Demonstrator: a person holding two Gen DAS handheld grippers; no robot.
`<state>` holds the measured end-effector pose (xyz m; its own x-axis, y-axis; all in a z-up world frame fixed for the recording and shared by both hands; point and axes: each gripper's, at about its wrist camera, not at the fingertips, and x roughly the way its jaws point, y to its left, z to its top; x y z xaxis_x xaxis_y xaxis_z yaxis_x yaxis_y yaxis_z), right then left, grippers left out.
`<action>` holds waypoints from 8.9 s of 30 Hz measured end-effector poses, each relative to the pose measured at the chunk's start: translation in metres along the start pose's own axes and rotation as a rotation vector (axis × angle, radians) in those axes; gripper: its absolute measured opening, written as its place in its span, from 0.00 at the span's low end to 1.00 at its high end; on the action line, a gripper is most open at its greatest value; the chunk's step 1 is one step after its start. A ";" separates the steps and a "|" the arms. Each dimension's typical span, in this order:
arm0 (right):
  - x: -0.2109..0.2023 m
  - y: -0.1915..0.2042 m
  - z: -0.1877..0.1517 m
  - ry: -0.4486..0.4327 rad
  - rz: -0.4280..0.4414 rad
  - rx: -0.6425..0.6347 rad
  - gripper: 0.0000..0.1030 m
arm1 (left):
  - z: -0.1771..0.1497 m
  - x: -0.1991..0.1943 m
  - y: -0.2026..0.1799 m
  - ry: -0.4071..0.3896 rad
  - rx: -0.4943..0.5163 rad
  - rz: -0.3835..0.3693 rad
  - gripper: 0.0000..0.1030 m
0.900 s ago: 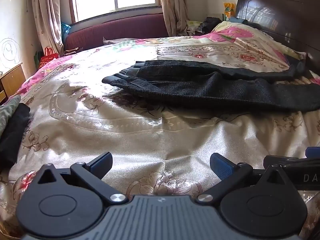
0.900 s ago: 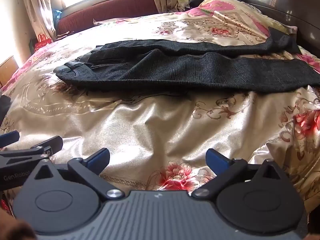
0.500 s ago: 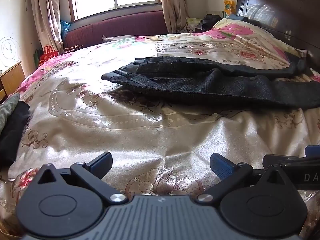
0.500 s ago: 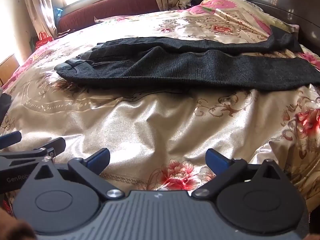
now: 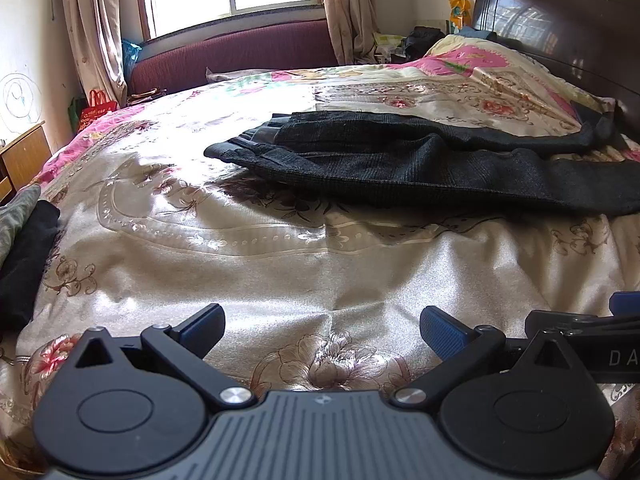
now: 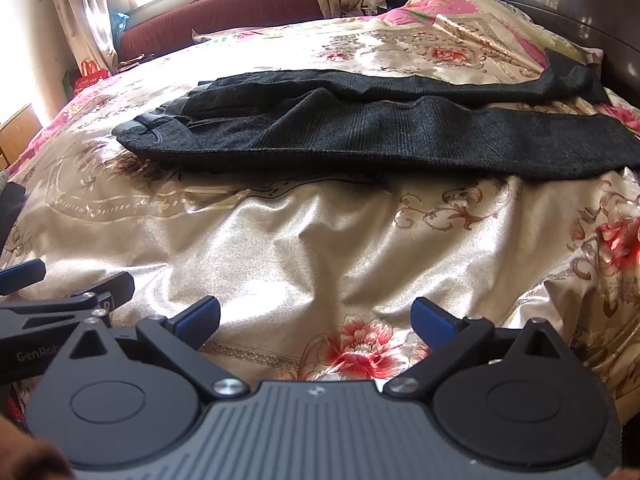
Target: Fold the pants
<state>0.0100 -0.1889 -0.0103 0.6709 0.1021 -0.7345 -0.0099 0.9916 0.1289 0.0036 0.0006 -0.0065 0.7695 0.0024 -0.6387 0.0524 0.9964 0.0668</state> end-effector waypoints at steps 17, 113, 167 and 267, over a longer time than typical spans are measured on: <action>0.001 0.002 -0.001 0.009 0.010 0.003 0.98 | -0.001 -0.001 -0.001 -0.009 0.011 0.009 1.00; 0.008 0.002 -0.005 0.042 0.037 0.015 0.98 | -0.003 -0.002 -0.005 -0.017 0.047 0.031 1.00; 0.132 0.091 0.109 -0.068 0.151 -0.390 0.87 | 0.140 0.165 0.093 -0.092 0.163 0.053 1.00; 0.136 -0.099 0.149 0.022 0.289 0.294 0.44 | 0.125 0.118 -0.001 -0.004 0.331 -0.075 0.70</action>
<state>0.2129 -0.2852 -0.0241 0.6552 0.3784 -0.6538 0.0184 0.8573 0.5145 0.1744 -0.0109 0.0139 0.7580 -0.0706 -0.6484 0.3122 0.9121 0.2657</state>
